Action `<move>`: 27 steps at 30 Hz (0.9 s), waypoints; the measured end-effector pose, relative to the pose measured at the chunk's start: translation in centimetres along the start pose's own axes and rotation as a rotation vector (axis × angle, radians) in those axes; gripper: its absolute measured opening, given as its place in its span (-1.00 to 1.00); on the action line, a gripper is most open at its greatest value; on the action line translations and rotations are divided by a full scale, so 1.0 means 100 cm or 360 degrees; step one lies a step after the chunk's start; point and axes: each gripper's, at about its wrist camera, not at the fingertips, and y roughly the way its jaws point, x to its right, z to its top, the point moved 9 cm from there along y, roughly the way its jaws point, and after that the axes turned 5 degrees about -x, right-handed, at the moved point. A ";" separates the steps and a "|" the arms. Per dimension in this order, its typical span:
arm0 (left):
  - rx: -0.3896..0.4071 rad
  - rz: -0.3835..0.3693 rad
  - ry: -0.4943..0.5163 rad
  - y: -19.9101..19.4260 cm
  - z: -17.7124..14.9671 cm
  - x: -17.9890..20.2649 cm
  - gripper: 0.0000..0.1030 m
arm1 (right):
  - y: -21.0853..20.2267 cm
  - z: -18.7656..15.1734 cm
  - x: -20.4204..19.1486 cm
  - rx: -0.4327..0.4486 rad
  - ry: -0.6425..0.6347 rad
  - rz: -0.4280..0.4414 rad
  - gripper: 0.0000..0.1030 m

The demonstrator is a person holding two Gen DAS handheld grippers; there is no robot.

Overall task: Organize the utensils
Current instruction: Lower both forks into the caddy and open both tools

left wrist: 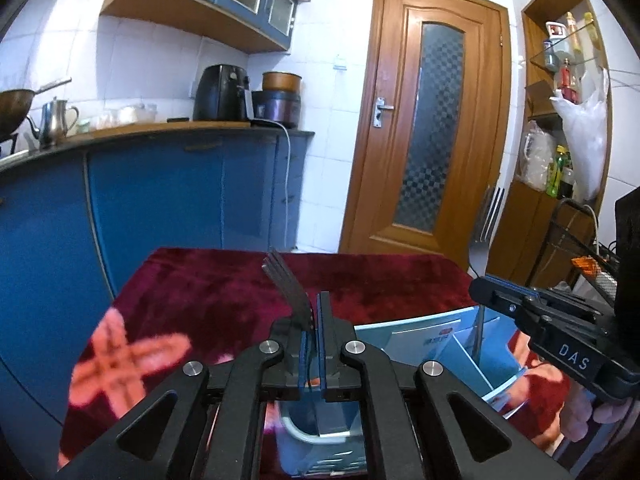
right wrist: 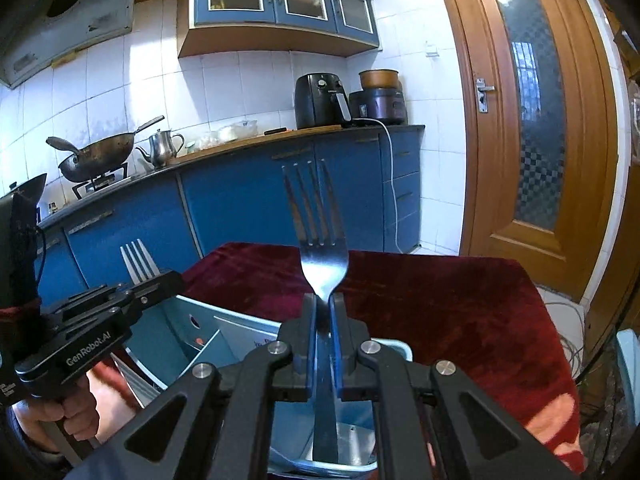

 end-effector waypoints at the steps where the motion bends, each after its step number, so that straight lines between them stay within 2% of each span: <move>1: -0.0003 0.0003 0.0004 0.000 0.000 0.000 -0.85 | 0.000 0.001 -0.001 0.0002 -0.0004 -0.0003 -0.83; 3: -0.0009 -0.0004 -0.0002 -0.001 0.000 0.000 -0.78 | 0.000 0.001 -0.001 0.0007 0.0008 -0.0005 -0.83; 5: -0.0015 -0.0012 -0.0008 -0.002 0.000 0.001 -0.72 | -0.002 0.001 -0.001 0.0010 0.0025 0.0012 -0.74; 10: -0.0033 0.0000 0.0013 -0.006 0.000 0.005 -0.26 | -0.005 0.002 0.001 0.0007 0.0073 0.0044 -0.54; 14: -0.0062 0.0010 0.0069 -0.010 0.001 0.010 -0.12 | -0.016 0.009 0.005 0.0048 0.0104 0.0028 -0.49; 15: -0.0071 0.0022 0.0086 -0.011 0.001 0.012 -0.03 | -0.019 0.011 0.005 0.0061 0.0111 0.0025 -0.47; 19: -0.0088 0.0032 0.0148 -0.016 0.003 0.018 0.06 | -0.036 0.016 0.008 0.0115 0.0140 0.0015 -0.32; 22: -0.0134 0.0042 0.0189 -0.018 -0.002 0.023 0.15 | -0.045 0.016 0.009 0.0126 0.0147 -0.0005 -0.13; 27: -0.0177 0.0048 0.0269 -0.025 -0.012 0.028 0.17 | -0.062 0.012 0.009 0.0137 0.0169 0.0001 -0.04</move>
